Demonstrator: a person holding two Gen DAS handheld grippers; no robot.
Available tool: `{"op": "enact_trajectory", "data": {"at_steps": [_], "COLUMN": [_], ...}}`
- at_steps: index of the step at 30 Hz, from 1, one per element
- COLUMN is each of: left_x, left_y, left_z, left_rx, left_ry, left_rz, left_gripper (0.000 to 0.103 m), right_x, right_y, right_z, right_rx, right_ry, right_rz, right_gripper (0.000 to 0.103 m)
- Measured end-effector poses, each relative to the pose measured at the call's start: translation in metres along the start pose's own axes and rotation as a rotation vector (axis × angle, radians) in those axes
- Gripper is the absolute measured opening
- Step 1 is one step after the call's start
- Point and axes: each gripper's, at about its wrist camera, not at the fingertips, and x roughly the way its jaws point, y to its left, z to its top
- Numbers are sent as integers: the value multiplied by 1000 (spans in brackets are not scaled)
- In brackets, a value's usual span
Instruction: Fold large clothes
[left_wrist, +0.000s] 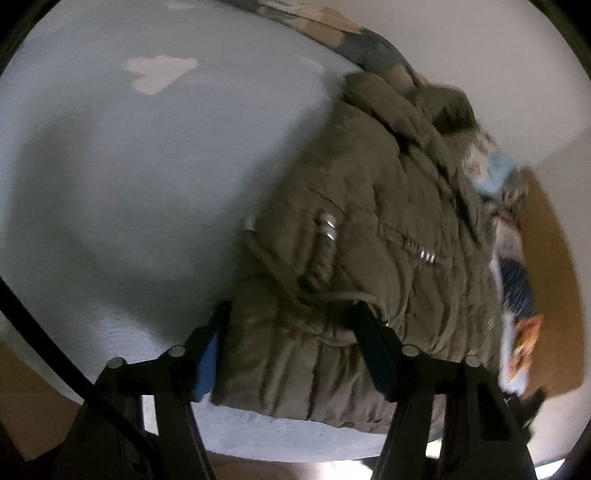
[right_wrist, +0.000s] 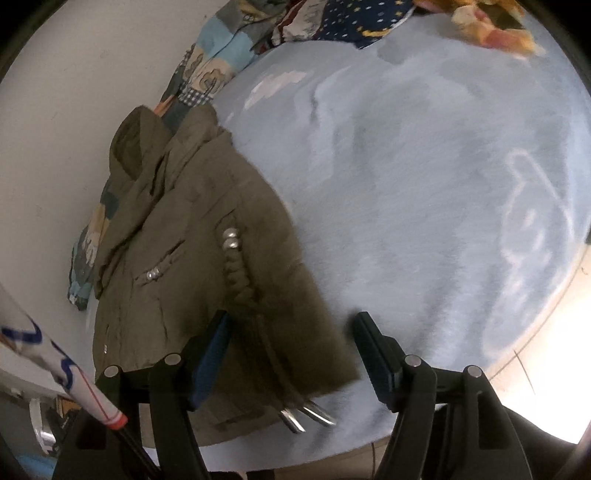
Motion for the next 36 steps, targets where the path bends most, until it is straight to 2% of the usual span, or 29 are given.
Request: {"op": "enact_trajectory", "data": {"at_steps": [1, 2, 3, 4, 6, 10, 15, 19, 21, 23, 25, 26, 27, 29, 31, 33, 36], "left_x": [1, 1, 1, -1, -7, -13, -29, -35, -33, -34, -42, -47, -51, -60, -64, -63, -55], "left_y": [-7, -10, -15, -17, -28, -41, -42, -37, -37, -32, -26, -24, -23, -22, -28, -41, -71], "left_z": [-1, -2, -3, -3, -7, -16, -33, -45, -42, -35, -26, -22, -20, -14, -12, -15, -24], "left_rx": [39, 67, 95, 110, 168, 232, 259, 257, 260, 236, 203, 191, 181, 172, 202, 250, 376], "left_ry": [-11, -17, -26, -34, -65, -74, -64, -48, -47, -65, -103, -125, -147, -196, -232, -249, -265], "left_rz": [31, 45, 53, 54, 78, 101, 97, 93, 130, 178, 189, 192, 195, 213, 237, 250, 264], "left_gripper": [57, 48, 44, 36, 30, 23, 22, 23, 32, 50, 55, 57, 58, 61, 61, 61, 61], "right_x": [3, 5, 6, 7, 1, -11, -37, -55, -58, -55, -51, -50, -52, -66, -80, -98, -108], "right_y": [3, 7, 10, 14, 23, 35, 54, 51, 46, 43, 35, 33, 30, 26, 26, 33, 54], "right_z": [0, 0, -1, -2, -4, -9, -20, -20, -18, -15, -12, -11, -8, -4, 0, 0, -4], "right_rx": [-13, -32, -51, -74, -126, -197, -307, -284, -261, -232, -200, -181, -162, -133, -128, -157, -228], "right_ry": [-4, -5, -3, -3, -27, -72, -147, -155, -146, -126, -101, -88, -86, -134, -196, -293, -365], "right_rz": [7, 10, 8, 6, -17, -67, -156, -163, -173, -182, -174, -182, -198, -200, -239, -282, -229], "right_gripper": [68, 55, 41, 35, 21, 15, 13, 13, 13, 17, 22, 32, 49, 68, 68, 68, 68]}}
